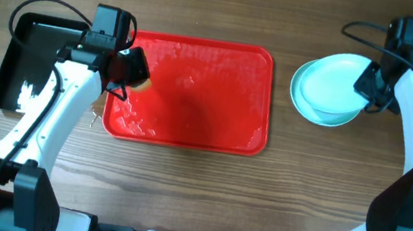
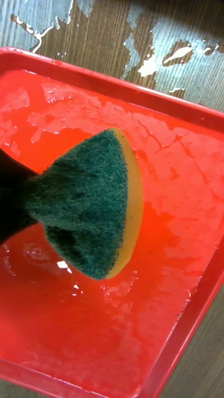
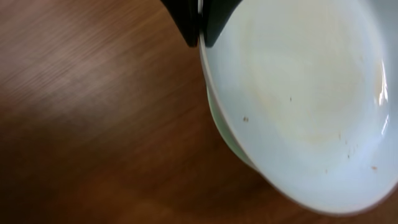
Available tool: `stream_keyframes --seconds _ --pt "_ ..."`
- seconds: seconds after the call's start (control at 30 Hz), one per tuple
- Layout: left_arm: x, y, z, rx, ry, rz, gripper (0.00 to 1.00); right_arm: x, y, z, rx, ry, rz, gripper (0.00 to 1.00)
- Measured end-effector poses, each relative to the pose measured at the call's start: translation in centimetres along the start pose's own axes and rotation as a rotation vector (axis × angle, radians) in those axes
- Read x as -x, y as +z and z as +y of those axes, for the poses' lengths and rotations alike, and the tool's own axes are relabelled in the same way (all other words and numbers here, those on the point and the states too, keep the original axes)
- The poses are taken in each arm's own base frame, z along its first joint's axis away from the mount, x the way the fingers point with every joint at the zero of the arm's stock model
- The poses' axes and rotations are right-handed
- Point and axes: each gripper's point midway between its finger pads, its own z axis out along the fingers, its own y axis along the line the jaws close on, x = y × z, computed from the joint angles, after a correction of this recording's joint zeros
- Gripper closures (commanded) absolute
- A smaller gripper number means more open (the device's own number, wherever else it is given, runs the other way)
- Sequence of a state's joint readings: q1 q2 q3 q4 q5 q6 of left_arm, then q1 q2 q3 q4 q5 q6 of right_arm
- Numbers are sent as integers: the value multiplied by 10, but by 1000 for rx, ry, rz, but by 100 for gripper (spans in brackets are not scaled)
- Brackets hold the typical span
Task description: Clean dirty plates on tray and stack at the side
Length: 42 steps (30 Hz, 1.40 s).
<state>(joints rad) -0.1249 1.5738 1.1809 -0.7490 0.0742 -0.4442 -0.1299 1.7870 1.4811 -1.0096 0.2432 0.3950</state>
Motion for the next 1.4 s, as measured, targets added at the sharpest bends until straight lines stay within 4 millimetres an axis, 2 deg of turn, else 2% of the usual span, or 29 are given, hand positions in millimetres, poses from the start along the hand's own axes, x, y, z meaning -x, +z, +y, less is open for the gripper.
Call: stream_keyframes --seconds 0.03,0.07,0.17,0.27,0.3,0.37,0.43,0.5,0.57,0.63,0.67,0.7,0.73,0.8,0.87,0.97,1.0,1.03,1.13,1.17,1.2,1.37,1.4 --pt "1 0 0 -1 1 -2 96 -3 8 1 13 11 6 46" --pt "2 0 -1 -4 1 -8 96 -6 13 5 33 15 11 46" --pt "3 0 -2 -7 1 -14 96 -15 20 23 134 19 41 29" --pt "9 0 -5 -19 3 -36 96 -21 15 48 272 -5 81 25" --pt "13 0 -6 -25 2 -53 96 -28 9 65 358 -41 108 24" --pt "28 -2 0 -23 -26 -103 96 -39 0 87 442 -96 134 22" --pt "52 -6 34 24 -132 -166 96 -58 -13 119 515 -190 154 10" --pt "74 -13 92 114 -283 -225 96 -82 -31 161 589 -310 148 1" --pt "82 -15 146 191 -405 -245 96 -104 -50 202 663 -416 114 0" --pt "83 -5 195 262 -508 -236 96 -127 -66 233 716 -484 97 0" --pt "82 3 214 286 -544 -227 86 -135 -73 244 740 -499 90 0" --pt "82 8 222 293 -559 -225 71 -143 -79 253 754 -510 89 0" --pt "82 17 240 309 -589 -221 49 -154 -84 261 764 -529 90 0" --pt "80 26 258 325 -629 -216 44 -164 -88 268 761 -551 79 0" --pt "79 25 268 333 -657 -223 26 -175 -93 276 751 -579 60 0" --pt "78 26 265 299 -670 -209 4 -176 -92 275 724 -560 52 0" --pt "77 26 259 270 -671 -195 0 -175 -93 271 709 -553 52 0" --pt "76 22 250 228 -668 -185 0 -174 -96 262 685 -544 47 0" --pt "81 -18 210 60 -647 -198 0 -164 -137 222 645 -514 -24 0" --pt "83 -35 193 -8 -633 -209 0 -164 -158 198 635 -505 -47 0" --pt "82 -42 185 -46 -626 -208 0 -165 -169 183 627 -502 -55 0" --pt "82 -45 171 -118 -618 -189 0 -185 -210 105 597 -494 -74 0" --pt "82 -45 170 -125 -616 -188 0 -196 -216 89 600 -502 -45 0"
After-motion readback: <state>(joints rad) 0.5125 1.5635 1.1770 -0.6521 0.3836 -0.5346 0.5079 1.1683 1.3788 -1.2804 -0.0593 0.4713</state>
